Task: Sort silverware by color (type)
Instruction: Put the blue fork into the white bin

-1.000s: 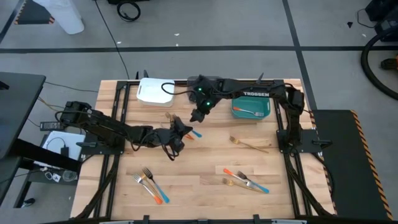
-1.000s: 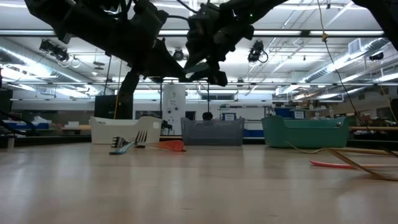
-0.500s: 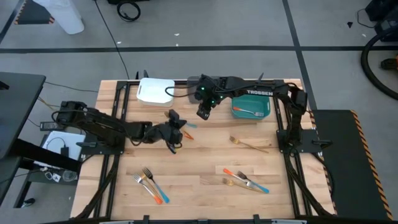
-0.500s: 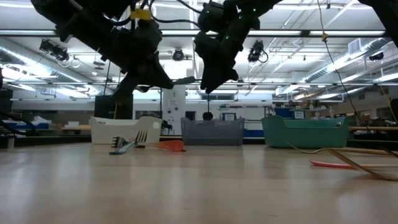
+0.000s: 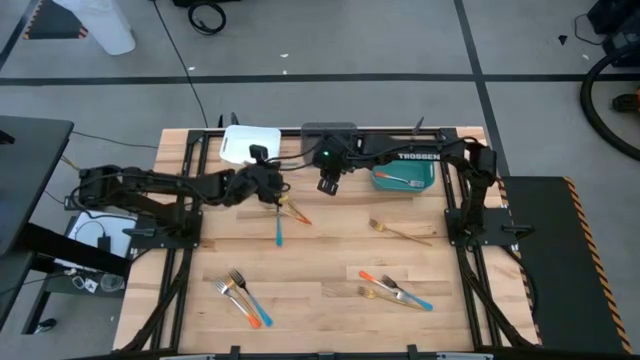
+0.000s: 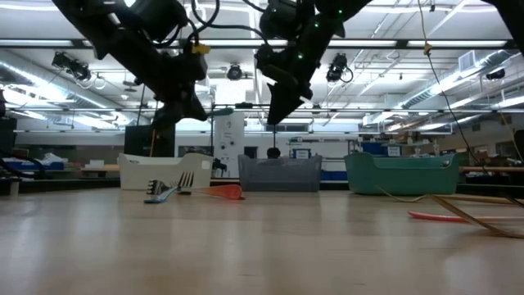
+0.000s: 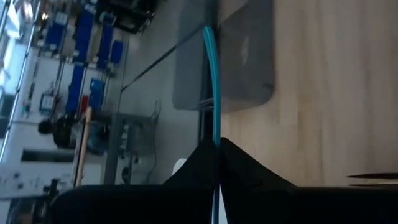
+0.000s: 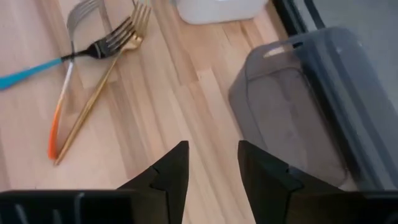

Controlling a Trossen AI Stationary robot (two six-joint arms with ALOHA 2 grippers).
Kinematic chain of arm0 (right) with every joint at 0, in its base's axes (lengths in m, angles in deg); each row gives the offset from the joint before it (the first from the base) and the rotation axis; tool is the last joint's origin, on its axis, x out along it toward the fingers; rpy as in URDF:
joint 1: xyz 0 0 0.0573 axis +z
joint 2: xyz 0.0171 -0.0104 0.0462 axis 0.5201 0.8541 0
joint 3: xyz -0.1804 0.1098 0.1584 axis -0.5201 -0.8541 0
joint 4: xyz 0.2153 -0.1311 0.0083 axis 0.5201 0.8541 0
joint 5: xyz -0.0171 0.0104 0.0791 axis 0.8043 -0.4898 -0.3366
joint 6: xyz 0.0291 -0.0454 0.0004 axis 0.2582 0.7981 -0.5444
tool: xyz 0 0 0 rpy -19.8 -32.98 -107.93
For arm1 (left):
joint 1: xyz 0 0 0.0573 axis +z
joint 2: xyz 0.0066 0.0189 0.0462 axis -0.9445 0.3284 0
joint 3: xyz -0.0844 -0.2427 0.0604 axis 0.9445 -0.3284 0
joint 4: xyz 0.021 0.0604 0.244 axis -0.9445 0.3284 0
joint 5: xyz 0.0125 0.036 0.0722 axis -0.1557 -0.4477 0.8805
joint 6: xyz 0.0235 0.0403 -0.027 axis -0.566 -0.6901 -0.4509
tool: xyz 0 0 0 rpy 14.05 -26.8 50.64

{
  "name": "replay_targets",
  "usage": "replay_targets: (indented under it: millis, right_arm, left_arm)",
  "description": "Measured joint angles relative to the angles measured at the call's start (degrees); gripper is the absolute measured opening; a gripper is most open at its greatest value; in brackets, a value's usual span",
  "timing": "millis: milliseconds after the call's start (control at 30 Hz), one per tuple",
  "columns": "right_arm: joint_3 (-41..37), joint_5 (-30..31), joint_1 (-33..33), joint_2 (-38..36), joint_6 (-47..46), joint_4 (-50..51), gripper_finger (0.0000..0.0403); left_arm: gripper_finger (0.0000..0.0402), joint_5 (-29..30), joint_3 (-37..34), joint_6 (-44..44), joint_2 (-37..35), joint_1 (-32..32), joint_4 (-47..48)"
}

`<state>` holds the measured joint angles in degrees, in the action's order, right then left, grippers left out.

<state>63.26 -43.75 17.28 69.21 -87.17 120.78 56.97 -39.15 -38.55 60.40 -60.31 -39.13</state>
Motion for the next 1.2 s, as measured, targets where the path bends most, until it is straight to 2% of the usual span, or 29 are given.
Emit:
replay_targets:
  millis: [233,467,633,800,1000,1200]
  right_arm:
    - [-9.26,-0.02,2.08,-3.89,-0.30,-8.91,0.0136]
    - [-24.59,-4.57,2.31,-10.92,2.97,-29.87,0.0135]
    - [-31.12,-3.08,1.04,-13.79,6.04,-40.60,0.0135]
    - [-38.50,-3.08,-0.90,-16.79,6.21,-49.41,0.0135]
    - [-48.40,-3.08,-1.40,-21.03,9.34,-62.64,0.0135]
    - [-55.77,-2.94,-3.99,-25.94,11.60,-68.03,0.0135]
  left_arm:
    - [0.0014,-0.87,-0.02,4.70,-0.33,4.75,0.86]
    - [0.0015,-7.60,-0.02,7.26,-0.28,12.51,1.59]
    - [0.0015,-8.52,-0.02,9.67,-0.26,16.63,1.64]
    - [0.0015,-15.71,-0.01,12.31,-0.26,20.84,0.68]
    - [0.0015,-16.43,2.40,12.59,-0.13,22.27,0.67]
    - [0.0016,-16.45,5.25,12.53,0.11,22.67,0.35]
